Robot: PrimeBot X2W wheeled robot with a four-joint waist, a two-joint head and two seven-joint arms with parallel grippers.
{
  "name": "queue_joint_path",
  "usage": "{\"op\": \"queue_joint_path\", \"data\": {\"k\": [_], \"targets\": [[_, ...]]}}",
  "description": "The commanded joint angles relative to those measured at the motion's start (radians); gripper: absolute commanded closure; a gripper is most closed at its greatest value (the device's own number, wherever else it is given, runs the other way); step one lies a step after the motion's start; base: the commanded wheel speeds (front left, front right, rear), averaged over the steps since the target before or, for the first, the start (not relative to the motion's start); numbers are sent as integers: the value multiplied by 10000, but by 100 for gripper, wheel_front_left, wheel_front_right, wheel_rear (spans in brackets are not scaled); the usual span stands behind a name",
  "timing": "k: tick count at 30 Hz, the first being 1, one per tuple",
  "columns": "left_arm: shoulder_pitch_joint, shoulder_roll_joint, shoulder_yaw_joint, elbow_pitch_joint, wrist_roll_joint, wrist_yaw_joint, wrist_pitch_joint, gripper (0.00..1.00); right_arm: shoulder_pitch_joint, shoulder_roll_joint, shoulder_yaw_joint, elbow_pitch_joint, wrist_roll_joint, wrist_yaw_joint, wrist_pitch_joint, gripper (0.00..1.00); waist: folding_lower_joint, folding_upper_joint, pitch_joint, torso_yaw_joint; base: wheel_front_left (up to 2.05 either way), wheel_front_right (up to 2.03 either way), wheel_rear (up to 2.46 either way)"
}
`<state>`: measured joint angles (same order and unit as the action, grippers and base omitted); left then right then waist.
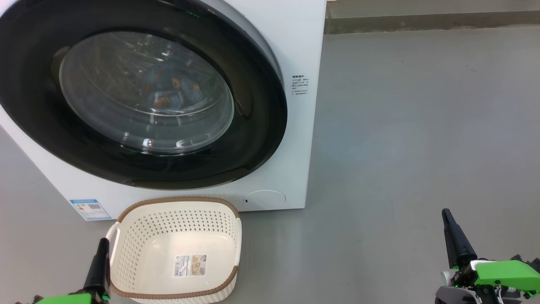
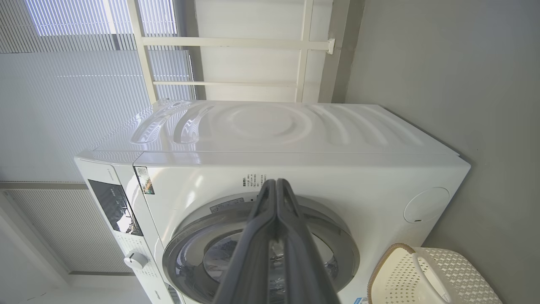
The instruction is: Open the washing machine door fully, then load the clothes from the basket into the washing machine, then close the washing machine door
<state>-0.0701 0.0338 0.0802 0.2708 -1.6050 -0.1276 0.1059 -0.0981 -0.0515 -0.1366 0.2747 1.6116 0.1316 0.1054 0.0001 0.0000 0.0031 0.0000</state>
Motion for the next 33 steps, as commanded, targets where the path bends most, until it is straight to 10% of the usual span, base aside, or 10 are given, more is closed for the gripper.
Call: {"op": "queue_joint_path", "data": {"k": [1,33], "targets": [[-379,164,337,-259,-34,-31,74,100,-97,-3,240,-300,-21,-9,69,100,0,0,0,0,0,0,0],[-378,164,336,-259,-35,-31,73,100,-98,3,230,-300,-28,-9,77,100,0,0,0,0,0,0,0]]}}
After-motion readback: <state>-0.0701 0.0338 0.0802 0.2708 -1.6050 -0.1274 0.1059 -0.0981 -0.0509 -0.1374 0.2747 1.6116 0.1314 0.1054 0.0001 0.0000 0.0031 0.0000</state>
